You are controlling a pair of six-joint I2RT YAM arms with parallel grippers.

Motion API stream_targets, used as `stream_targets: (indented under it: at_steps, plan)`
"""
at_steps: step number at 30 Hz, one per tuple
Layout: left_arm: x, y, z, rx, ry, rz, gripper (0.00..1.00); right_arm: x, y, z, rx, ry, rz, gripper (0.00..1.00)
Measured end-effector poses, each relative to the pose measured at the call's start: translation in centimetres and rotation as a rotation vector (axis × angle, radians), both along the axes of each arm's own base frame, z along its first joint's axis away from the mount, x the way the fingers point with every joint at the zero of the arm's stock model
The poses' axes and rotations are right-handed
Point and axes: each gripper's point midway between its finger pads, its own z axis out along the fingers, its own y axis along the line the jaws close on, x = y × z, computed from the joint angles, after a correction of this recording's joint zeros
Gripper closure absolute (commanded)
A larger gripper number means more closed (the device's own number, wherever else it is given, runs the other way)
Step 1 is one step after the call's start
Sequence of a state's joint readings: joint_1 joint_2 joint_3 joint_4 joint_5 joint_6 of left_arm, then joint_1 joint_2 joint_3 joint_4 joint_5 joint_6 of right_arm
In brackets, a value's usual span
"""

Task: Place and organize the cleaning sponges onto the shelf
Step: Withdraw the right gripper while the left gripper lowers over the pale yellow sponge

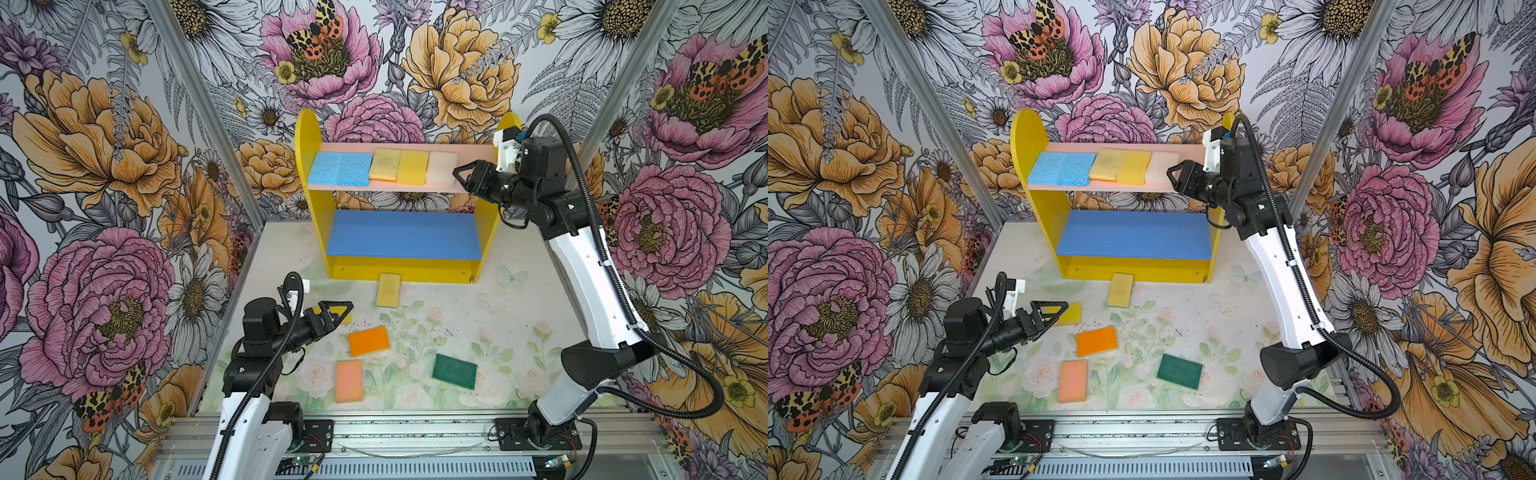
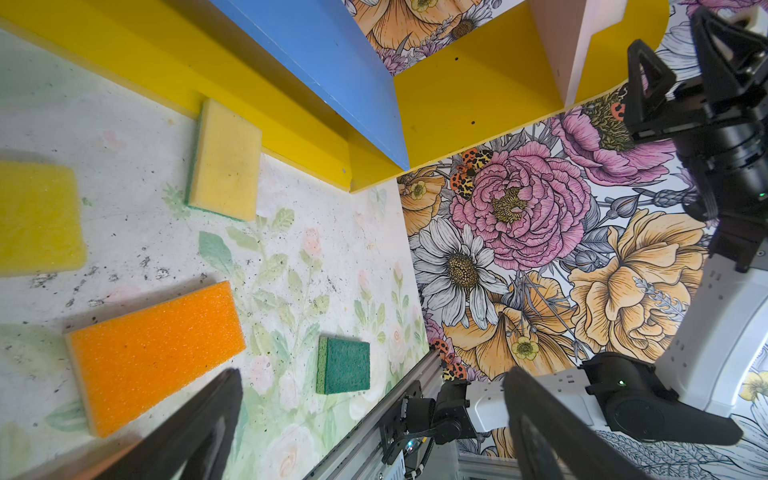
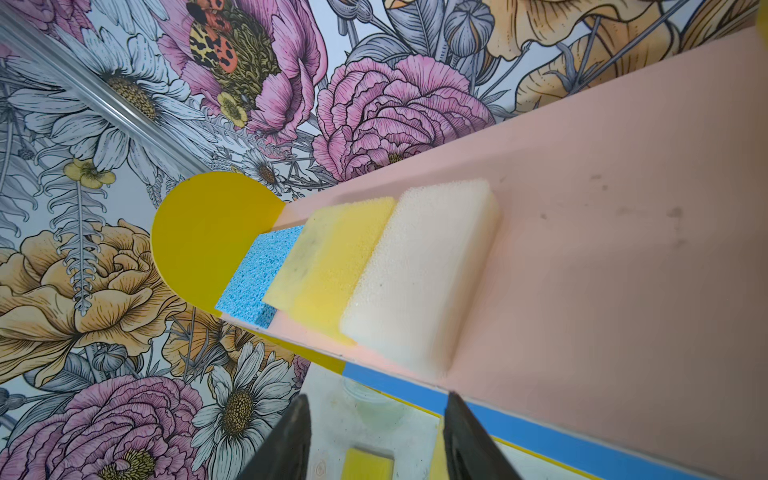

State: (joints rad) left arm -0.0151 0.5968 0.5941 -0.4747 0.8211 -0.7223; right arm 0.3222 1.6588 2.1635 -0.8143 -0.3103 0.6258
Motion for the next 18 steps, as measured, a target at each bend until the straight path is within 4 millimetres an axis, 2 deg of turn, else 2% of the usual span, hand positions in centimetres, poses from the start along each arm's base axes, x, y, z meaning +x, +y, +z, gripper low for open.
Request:
stream_targets:
  at_steps: [3,6,9,12,14,16,18]
  plan:
    - [-0.1,0.0,0.1,-0.002,-0.002,-0.002,0.01,-3.5,-0.1,-0.8,-0.025,-0.001,0.049,0.43]
    - [-0.2,-0.1,0.1,-0.003,-0.004,-0.005,0.01,-7.4,0.3,-3.9,-0.06,0.034,0.114,0.38]
    - [-0.5,-0.6,-0.1,-0.002,0.001,-0.023,0.01,-10.9,0.5,-9.6,-0.109,0.122,0.169,0.31]
    - [-1.0,-1.4,-1.2,0.008,0.023,-0.052,0.01,-13.7,0.3,-17.7,-0.169,0.267,0.201,0.24]
    - [-1.3,-2.1,-2.1,0.024,0.046,-0.067,0.01,-15.5,-0.4,-23.8,-0.207,0.393,0.203,0.11]
    - [-1.6,-2.9,-2.8,0.037,0.068,-0.085,0.01,-16.9,-1.1,-28.1,-0.226,0.487,0.195,0.01]
    - [-1.7,-3.4,-3.4,0.053,0.086,-0.089,0.01,-18.0,-1.6,-31.0,-0.231,0.552,0.184,0.0]
